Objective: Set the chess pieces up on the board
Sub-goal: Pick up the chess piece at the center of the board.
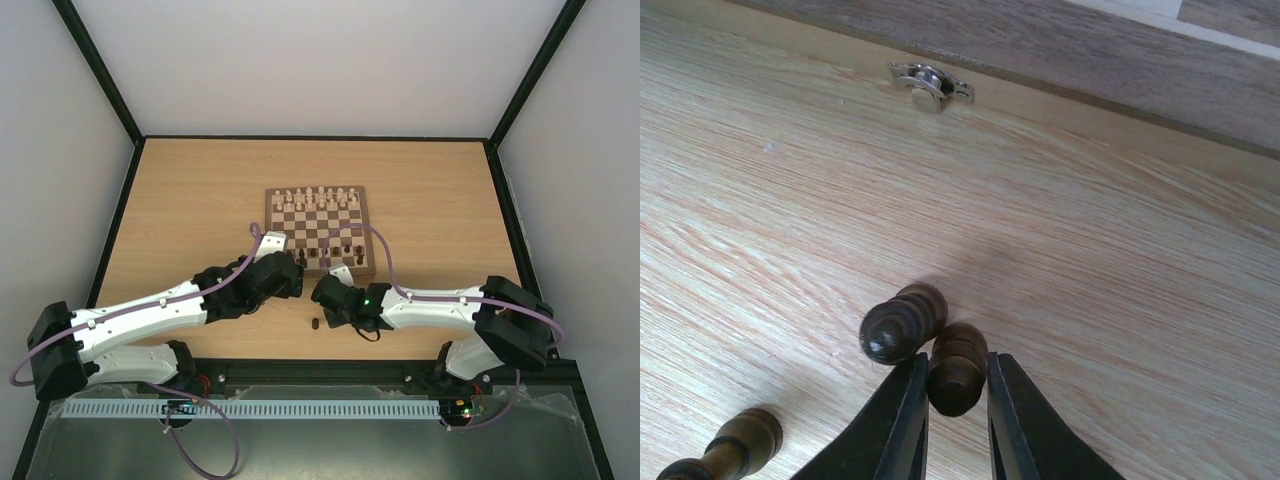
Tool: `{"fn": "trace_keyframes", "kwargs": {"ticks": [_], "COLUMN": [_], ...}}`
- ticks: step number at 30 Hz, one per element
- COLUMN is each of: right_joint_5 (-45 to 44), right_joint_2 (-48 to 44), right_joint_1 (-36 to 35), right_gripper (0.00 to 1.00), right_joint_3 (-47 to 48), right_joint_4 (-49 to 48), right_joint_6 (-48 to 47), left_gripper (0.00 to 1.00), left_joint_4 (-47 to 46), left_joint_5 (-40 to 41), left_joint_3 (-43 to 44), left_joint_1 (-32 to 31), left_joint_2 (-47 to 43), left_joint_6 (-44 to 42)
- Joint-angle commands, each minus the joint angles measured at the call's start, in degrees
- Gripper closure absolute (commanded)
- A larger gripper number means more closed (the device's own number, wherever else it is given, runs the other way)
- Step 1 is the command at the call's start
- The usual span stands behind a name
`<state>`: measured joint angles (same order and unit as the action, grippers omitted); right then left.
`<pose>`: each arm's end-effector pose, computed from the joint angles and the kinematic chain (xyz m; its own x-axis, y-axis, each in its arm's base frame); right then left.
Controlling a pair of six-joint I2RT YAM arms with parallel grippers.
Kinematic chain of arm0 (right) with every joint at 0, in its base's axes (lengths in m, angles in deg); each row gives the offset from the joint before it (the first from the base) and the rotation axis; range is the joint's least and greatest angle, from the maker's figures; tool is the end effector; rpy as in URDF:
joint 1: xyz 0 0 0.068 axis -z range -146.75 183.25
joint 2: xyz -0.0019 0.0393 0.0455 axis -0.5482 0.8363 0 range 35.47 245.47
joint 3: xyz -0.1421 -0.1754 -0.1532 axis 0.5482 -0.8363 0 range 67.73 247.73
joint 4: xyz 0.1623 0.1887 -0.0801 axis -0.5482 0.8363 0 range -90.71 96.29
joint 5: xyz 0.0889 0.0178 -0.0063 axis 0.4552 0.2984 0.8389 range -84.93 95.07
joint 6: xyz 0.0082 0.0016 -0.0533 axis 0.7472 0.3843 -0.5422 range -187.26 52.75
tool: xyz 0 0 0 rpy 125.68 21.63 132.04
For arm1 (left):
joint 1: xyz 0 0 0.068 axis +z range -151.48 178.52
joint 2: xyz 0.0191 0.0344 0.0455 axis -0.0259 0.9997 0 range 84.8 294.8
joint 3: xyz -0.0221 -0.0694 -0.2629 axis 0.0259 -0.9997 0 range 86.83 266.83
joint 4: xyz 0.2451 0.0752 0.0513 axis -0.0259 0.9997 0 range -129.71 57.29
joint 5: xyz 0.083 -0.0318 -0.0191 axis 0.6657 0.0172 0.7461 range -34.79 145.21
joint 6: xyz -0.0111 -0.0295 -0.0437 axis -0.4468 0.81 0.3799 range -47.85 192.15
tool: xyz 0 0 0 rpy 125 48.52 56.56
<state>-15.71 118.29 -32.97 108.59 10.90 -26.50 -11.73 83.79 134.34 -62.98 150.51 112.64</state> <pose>0.1216 0.2447 0.1698 -0.7489 -0.1857 -0.6361 -0.3719 0.9123 0.1715 0.1274 -0.1990 0.2586 -0.6603 0.0213 -0.7507 0.2433 0.9518 -0.1870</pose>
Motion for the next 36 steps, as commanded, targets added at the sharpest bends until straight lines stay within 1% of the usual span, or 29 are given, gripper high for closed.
{"fn": "trace_keyframes", "kwargs": {"ticks": [1, 4, 11, 18, 25, 36], "right_joint_5": [-0.26, -0.23, -1.28, -5.44, -5.42, -4.01], "right_joint_2": [1.08, 1.04, -0.15, -1.24, -0.29, 0.26], "right_joint_1": [0.18, 0.14, 0.21, 0.28, 0.95, 4.01], "right_gripper": [0.84, 0.87, 0.9, 0.9, 0.88, 0.87], "right_joint_3": [0.72, 0.71, 0.46, 0.16, -0.21, -1.66], "right_joint_4": [0.52, 0.51, 1.79, 4.24, 3.25, 0.66], "right_joint_6": [-0.23, -0.35, 0.04, 1.35, 1.34, 0.4], "left_gripper": [0.01, 0.01, 0.01, 0.01, 0.01, 0.01], "left_joint_4": [0.58, 0.58, 0.58, 0.4, 0.48, 0.53], "left_joint_5": [1.3, 1.39, 1.39, 1.37, 1.22, 1.22], "left_joint_3": [-0.22, -0.29, -0.39, -0.4, -0.22, 0.07], "left_joint_1": [-0.2, -0.15, -0.12, -0.07, -0.03, -0.05], "left_joint_2": [-0.32, -0.4, -0.41, -0.24, -0.3, -0.07], "left_joint_6": [-0.25, -0.31, -0.35, -0.58, -0.61, -0.78]}}
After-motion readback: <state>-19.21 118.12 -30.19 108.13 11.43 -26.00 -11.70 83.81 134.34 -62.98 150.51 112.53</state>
